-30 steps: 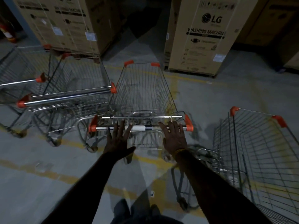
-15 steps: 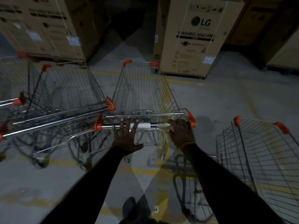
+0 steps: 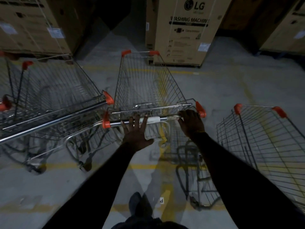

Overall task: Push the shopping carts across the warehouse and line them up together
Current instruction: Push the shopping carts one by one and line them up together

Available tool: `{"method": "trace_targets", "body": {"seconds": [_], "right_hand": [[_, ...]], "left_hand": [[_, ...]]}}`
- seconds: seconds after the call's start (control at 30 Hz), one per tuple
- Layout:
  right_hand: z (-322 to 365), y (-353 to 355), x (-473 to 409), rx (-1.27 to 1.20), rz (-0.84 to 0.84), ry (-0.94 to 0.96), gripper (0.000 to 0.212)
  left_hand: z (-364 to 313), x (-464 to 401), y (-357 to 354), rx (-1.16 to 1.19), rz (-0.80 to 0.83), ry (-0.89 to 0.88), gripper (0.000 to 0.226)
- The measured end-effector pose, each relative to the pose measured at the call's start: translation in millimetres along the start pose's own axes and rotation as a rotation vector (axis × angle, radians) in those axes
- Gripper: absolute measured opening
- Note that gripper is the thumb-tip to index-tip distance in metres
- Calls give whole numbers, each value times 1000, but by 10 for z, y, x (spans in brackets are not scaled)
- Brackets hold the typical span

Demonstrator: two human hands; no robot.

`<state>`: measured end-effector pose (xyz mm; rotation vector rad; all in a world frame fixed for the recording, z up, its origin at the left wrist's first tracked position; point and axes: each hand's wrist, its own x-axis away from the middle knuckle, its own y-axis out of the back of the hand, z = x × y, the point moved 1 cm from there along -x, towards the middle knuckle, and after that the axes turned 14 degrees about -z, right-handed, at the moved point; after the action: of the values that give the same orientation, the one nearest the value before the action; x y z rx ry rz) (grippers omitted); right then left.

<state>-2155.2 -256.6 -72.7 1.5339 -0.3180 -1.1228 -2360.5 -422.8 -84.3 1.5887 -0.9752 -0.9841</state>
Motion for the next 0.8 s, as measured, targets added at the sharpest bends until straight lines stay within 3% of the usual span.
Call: {"method": "trace_targets", "body": {"seconds": [0.13,0.23,0.43,0.8], "right_hand": [[-93,173,391,-3,-33,-33,35],[-130,311,811,-36,-32,-43,48],[-161,754,1638,-76,178,-54,78],[-101,1424,2652,-6,260,-86,96]], "left_hand": [[-152,305,-23,-19,-46,-56,107],[-244,603,-1,-38,-69,-75,106],[-475,1207,41,-60,-38,-80,105],[-840,2223,215,-31,-32,-114,97]]}}
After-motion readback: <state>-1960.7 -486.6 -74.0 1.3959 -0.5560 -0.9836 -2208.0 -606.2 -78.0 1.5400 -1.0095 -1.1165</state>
